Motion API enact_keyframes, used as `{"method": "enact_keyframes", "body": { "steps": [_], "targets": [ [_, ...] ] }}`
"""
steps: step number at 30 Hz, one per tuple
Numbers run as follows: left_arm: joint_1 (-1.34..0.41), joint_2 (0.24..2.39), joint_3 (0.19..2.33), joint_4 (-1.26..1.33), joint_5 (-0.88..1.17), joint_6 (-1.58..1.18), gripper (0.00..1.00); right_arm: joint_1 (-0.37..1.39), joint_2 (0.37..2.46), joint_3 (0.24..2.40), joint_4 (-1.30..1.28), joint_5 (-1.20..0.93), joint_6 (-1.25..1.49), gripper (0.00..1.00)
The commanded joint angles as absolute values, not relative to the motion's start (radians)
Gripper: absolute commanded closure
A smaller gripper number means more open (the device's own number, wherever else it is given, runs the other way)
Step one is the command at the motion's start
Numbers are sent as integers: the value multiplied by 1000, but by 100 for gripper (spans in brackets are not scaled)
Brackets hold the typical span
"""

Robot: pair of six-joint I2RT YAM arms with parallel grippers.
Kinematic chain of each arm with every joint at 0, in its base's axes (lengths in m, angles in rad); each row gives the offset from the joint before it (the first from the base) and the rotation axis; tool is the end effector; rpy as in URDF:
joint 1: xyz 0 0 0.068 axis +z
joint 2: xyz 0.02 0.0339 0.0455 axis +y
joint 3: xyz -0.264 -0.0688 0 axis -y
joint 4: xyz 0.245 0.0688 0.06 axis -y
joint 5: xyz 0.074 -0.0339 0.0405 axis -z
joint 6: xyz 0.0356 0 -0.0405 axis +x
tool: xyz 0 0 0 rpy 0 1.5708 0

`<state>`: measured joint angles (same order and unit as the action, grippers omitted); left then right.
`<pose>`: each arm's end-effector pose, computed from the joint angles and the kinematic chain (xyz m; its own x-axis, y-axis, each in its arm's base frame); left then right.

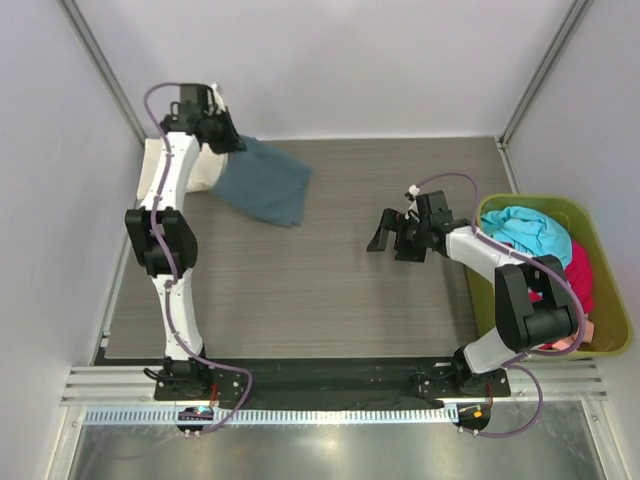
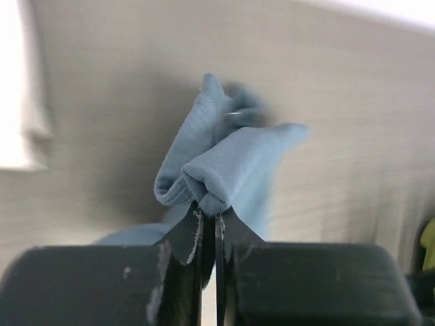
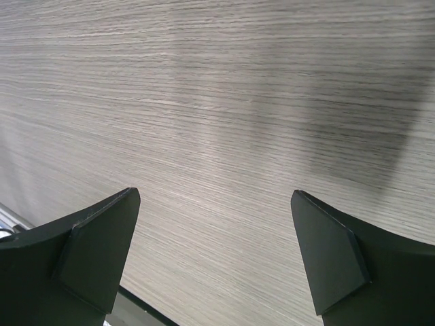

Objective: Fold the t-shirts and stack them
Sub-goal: Neatly place the folded tshirt to the corner

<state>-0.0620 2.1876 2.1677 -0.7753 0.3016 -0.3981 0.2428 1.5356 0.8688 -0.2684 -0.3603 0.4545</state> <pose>0.4929 -0.0412 0.3069 -0.7603 -0.3237 -0.5632 -0.0304 0.8838 -0.4669 0.2921 0.0853 0.1866 -0.8898 0.2029 -0.4088 -0.0418 0.8559 0.5155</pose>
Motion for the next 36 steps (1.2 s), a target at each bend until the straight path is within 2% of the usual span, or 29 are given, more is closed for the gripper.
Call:
{"method": "enact_keyframes", "body": {
  "steps": [1, 3, 8, 18, 36],
  "targets": [
    [-5, 2220, 2389, -914, 281, -319, 100, 247, 1497, 856, -219, -393, 471, 0],
    [44, 2249, 2459, -916, 261, -321, 100, 245, 1493, 851, -209, -399, 476, 0],
    [86, 2246, 2467, -822, 178, -322, 100, 247, 1480, 848, -199, -402, 477, 0],
    [115, 2281, 2563, -697, 107, -269, 100, 248, 1462, 838, -195, -388, 476, 0],
    [265, 2396, 2640, -578, 183, -258, 100, 253, 1489, 836, -179, -408, 485, 0]
  ]
}}
